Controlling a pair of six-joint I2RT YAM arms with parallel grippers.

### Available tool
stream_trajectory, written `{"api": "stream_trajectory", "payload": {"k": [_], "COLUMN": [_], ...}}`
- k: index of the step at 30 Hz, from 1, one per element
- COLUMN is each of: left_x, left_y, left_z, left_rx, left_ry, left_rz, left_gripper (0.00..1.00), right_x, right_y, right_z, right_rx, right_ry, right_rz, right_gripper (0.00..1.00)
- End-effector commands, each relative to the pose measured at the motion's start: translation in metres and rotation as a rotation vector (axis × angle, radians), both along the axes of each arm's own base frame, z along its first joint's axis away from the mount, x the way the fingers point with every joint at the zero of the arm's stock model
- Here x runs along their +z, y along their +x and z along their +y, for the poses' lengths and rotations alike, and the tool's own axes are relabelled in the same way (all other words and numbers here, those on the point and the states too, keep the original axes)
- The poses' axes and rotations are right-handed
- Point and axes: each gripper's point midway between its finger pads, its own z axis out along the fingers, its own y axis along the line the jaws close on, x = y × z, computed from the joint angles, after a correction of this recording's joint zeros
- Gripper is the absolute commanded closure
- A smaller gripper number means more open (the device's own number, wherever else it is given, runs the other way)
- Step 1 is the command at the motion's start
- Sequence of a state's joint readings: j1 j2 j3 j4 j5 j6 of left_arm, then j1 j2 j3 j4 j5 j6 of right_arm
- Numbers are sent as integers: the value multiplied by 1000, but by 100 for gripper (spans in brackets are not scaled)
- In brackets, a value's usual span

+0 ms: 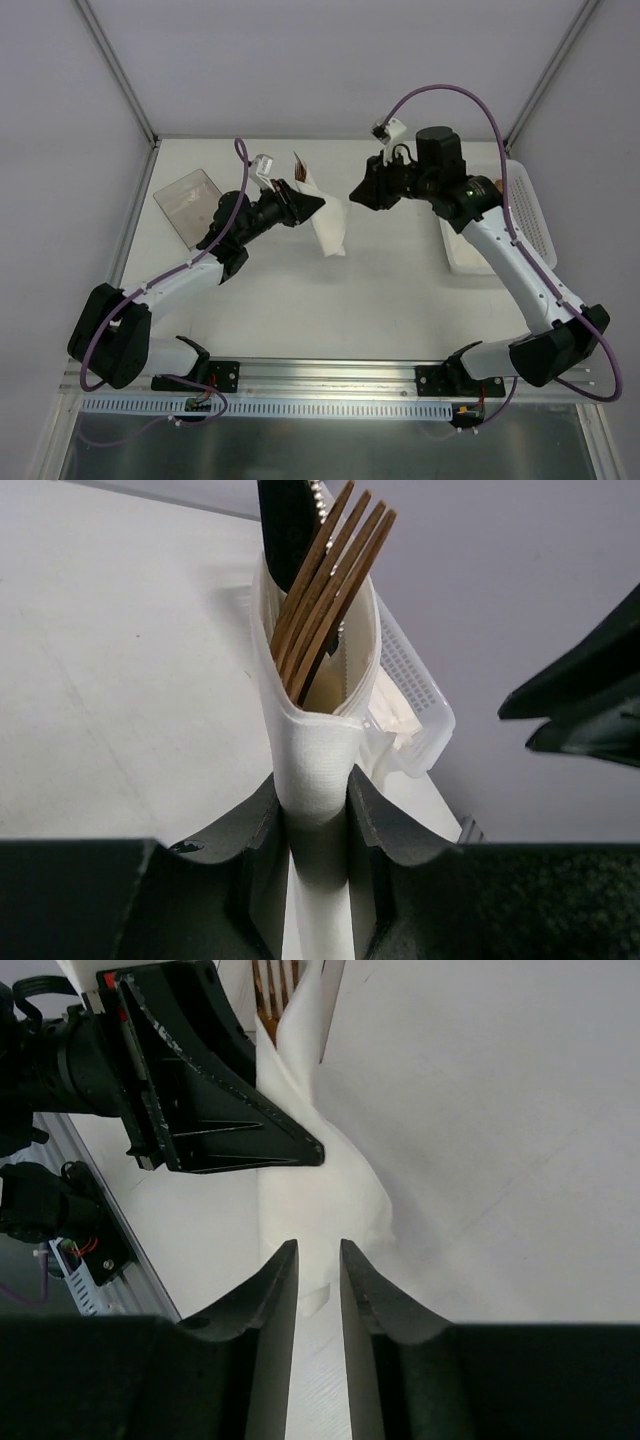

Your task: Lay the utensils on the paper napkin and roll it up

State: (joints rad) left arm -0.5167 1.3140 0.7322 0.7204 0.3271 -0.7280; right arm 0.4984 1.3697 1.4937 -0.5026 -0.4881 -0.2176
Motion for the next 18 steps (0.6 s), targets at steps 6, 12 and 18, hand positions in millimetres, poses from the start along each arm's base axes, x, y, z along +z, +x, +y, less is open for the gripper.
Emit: {"api": "stream_trajectory", "payload": {"k": [6, 12, 18], "left_x": [50, 59, 67], "left_y": [-5, -11, -18], "left_z": [0, -5, -10], "left_rx": [73, 51, 9], "left_ry": [-52, -79, -106], "left_rz": [-99, -116, -133], "left_gripper": [100, 100, 100], "right_x": [-23, -41, -47], "right_y": [-10, -20, -22], "right_z": [33, 47, 50], "right_rx": [44, 113, 138], "right_ry": [-26, 8, 16], "right_rz": [57, 150, 161], "right_gripper": [61, 55, 46]}}
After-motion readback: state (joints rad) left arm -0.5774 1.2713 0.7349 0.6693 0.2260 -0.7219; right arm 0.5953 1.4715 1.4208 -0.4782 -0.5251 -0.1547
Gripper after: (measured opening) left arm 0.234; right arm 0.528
